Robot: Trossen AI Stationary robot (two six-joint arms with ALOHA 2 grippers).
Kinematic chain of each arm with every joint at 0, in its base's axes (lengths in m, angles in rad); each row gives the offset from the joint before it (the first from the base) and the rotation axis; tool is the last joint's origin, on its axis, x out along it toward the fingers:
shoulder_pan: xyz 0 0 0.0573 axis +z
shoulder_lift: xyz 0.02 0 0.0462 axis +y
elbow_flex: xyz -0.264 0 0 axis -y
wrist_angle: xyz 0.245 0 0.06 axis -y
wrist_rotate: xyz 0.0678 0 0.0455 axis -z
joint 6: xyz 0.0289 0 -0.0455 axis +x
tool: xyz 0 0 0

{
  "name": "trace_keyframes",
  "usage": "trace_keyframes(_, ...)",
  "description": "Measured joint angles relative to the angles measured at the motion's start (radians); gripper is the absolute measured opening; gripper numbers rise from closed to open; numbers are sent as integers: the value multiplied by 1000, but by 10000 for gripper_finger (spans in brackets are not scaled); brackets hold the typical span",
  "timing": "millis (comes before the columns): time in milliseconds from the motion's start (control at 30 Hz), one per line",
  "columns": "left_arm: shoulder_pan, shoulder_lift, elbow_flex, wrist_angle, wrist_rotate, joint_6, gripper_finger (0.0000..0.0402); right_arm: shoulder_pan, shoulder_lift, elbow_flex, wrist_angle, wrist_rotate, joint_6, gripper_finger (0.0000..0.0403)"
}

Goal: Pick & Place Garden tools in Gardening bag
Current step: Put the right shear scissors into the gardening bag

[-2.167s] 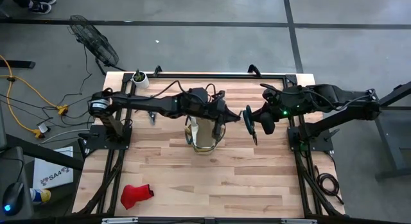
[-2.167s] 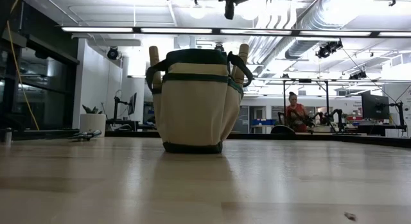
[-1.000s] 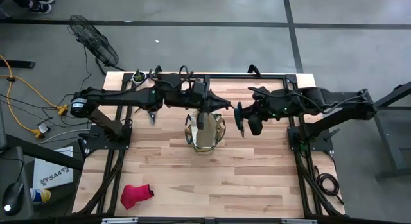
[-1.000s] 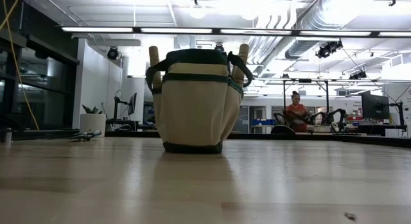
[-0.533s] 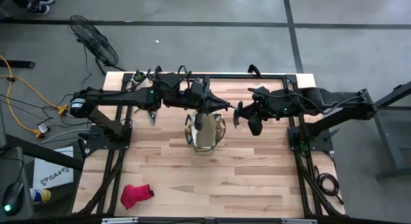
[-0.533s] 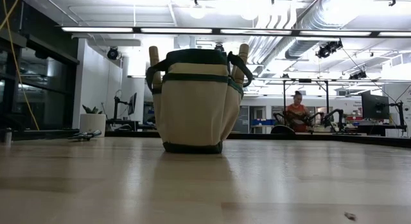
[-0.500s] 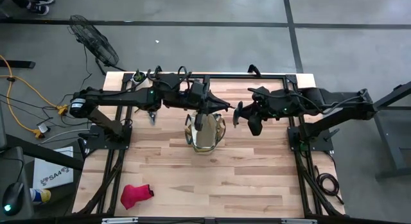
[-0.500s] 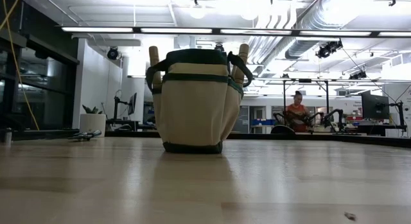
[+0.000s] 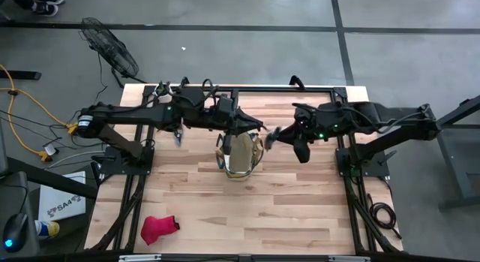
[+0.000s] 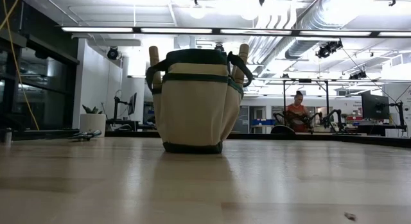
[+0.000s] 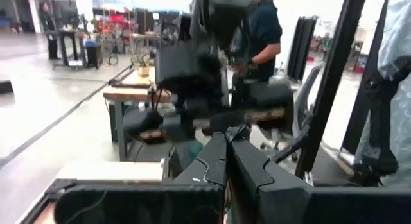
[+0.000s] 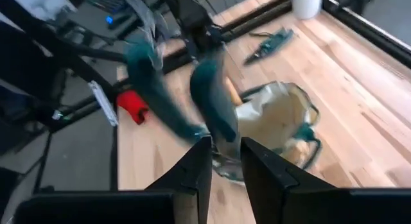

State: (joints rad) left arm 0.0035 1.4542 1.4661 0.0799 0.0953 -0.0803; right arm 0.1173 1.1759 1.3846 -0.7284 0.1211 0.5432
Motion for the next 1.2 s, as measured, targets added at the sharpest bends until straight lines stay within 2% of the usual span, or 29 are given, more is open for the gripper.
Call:
trace_keyframes(233,-35,-16,0,-39,-66,12,0,0,-14,0,29,-55,-33,75)
trace_keyframes(600,-140,-23,-1,-144,-87,23,0,0,-42,0,26,-69,-51,114)
trace_keyframes(867,-243,-23,-1,-200,-88,23,0,0,-43,2,26,-103,-62,111)
trace_keyframes(1200,-328,-22,-2,-261,-170,11,0,0,-43,2,28,-100,-67,111)
